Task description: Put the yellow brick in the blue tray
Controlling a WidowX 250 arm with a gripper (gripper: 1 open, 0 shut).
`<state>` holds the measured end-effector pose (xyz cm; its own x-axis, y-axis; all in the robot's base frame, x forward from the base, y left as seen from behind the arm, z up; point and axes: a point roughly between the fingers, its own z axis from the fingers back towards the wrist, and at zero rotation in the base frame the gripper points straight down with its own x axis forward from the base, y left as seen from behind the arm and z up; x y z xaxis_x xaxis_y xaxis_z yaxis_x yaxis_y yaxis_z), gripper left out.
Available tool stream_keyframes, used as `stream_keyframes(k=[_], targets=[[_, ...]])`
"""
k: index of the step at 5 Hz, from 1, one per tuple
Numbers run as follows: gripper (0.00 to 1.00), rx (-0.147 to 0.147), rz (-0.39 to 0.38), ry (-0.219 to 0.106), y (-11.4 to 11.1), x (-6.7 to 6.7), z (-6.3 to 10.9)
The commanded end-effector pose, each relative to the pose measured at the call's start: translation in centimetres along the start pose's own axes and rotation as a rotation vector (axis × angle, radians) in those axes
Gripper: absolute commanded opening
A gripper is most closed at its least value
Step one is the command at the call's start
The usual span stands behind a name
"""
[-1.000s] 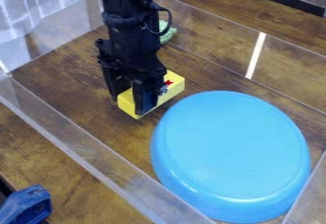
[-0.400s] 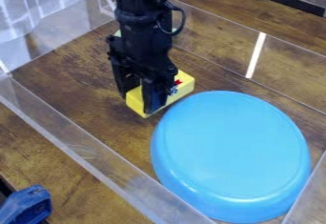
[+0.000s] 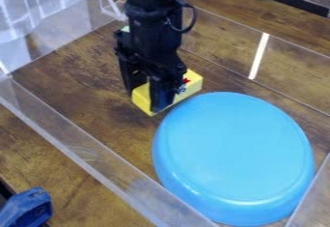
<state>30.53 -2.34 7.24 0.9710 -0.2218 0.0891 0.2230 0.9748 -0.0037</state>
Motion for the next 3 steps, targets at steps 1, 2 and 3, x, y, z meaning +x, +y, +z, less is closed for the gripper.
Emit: stream_keyframes(k=[1,2,3], targets=[[0.0,0.026,-0.032,-0.086,-0.76,1.52,2.93],[0.0,0.037,-0.041,-0.08,-1.18,1.74,3.23],[0.0,0.049,-0.053,-0.074,-1.7,1.91,3.49]])
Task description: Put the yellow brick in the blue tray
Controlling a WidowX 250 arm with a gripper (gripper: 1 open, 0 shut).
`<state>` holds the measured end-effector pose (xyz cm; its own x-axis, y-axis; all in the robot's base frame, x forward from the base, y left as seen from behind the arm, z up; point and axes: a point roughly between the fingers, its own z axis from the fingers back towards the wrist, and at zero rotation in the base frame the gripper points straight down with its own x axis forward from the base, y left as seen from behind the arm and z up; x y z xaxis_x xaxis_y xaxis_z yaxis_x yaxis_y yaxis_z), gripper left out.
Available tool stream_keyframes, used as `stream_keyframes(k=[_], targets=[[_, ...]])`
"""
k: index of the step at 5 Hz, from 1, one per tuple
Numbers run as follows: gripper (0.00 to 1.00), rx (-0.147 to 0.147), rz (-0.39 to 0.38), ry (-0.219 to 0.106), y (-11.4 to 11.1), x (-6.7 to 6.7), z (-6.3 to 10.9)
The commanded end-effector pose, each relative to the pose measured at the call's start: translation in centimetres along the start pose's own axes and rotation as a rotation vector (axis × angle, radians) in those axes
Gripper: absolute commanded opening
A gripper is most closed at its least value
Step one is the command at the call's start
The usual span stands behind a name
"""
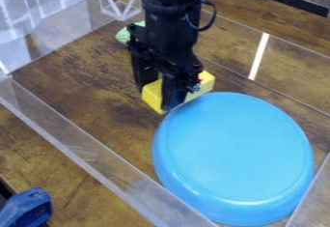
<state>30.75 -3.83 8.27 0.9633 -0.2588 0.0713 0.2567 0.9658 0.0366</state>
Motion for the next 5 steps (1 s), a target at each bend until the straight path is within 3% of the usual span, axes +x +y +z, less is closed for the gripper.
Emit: stream_keyframes(k=[1,5], targets=[[0.0,0.027,-0.025,-0.084,-0.7,1.5,2.9],[0.0,0.104,-0.075,-0.056,-2.9,2.7,5.2]])
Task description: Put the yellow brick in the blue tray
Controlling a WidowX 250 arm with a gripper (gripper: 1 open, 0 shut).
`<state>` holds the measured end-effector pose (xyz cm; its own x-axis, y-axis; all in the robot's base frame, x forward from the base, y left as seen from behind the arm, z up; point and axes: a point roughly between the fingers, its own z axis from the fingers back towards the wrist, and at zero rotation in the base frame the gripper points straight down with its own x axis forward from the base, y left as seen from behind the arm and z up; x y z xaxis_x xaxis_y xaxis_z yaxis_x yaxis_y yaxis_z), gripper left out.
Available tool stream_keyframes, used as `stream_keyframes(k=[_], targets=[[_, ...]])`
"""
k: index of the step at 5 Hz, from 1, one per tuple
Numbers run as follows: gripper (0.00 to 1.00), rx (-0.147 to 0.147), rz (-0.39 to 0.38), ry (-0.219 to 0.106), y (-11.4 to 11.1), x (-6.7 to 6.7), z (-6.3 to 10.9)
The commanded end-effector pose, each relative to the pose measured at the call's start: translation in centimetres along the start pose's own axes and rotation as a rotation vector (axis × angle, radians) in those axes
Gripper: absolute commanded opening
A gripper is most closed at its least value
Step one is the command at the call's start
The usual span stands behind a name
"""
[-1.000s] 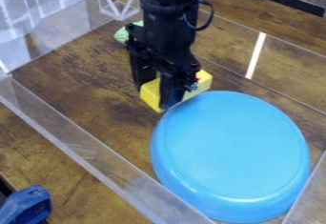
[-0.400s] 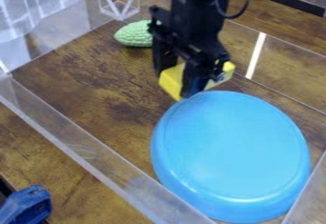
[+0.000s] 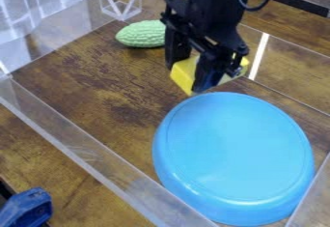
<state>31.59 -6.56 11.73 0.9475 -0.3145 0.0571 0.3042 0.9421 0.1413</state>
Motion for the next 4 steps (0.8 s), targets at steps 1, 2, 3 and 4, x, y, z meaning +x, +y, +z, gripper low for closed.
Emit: stream_keyframes(k=[1,2,3,4], targets=[[0.0,0.014,-0.022,-0.06,-0.5,1.0,2.1],[0.0,0.024,-0.03,-0.054,-0.7,1.0,2.4],[0.0,0.034,-0.036,-0.049,-1.0,1.0,2.8],[0.0,0.043,-0.032,-0.043,-1.6,1.0,3.1]])
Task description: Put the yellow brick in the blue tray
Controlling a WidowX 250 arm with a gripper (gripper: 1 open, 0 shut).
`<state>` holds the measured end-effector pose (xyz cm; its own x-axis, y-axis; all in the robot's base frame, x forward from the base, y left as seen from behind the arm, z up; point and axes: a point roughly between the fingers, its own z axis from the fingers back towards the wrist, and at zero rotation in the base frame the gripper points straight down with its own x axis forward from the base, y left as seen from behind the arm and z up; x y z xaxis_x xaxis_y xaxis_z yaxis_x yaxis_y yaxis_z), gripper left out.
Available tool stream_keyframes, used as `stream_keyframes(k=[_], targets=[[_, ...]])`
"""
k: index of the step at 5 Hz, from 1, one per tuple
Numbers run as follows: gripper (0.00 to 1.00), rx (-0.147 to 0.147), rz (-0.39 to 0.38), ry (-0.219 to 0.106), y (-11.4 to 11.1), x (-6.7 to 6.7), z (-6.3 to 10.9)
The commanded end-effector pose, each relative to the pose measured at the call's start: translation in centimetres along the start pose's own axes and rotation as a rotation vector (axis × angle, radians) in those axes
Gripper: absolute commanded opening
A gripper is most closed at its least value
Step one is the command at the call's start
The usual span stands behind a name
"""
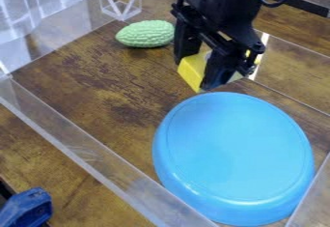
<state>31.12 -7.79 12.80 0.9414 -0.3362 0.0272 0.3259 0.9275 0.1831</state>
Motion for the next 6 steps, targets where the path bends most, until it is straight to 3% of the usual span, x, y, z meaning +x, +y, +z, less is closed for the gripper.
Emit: stream_keyframes(k=[1,6], targets=[[0.0,0.01,-0.01,-0.066,-0.7,0.8,2.1],[0.0,0.05,-0.036,-0.038,-2.6,0.3,2.9]])
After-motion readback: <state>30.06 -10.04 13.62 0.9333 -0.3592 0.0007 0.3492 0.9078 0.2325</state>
